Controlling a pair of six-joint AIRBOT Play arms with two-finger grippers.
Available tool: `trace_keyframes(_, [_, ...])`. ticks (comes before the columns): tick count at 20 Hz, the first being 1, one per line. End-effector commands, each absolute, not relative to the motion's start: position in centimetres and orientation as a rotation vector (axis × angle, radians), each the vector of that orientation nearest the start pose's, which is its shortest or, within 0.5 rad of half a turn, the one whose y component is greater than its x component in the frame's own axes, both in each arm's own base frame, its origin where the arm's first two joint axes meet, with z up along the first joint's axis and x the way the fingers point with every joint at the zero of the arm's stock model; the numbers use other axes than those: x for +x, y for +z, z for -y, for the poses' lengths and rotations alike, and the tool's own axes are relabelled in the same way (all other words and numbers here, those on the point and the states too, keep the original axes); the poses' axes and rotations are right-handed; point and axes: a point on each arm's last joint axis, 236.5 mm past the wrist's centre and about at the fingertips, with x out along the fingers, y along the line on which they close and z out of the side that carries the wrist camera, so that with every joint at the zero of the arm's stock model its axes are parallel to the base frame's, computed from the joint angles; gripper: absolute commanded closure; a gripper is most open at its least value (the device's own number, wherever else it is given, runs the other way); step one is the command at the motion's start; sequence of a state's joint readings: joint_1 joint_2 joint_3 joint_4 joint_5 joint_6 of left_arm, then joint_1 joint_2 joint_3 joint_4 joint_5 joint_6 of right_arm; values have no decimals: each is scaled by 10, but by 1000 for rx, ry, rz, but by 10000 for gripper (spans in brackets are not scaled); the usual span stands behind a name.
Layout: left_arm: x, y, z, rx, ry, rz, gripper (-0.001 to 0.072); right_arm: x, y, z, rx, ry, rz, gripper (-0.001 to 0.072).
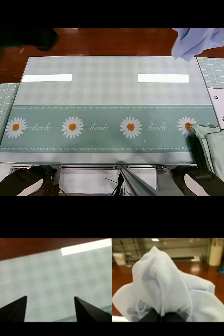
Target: Fold the shirts.
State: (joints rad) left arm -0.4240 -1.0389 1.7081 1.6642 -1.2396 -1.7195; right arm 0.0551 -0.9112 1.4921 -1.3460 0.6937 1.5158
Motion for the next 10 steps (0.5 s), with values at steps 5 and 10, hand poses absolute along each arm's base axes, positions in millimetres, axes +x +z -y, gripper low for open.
trace_keyframes(5, [264, 368, 122, -112, -335, -585, -11, 299, 323, -152, 62, 545, -496, 682])
trace_keyframes(10, [243, 313, 113, -101, -269, -828, -11, 282, 173, -248, -9, 756, -783, 682])
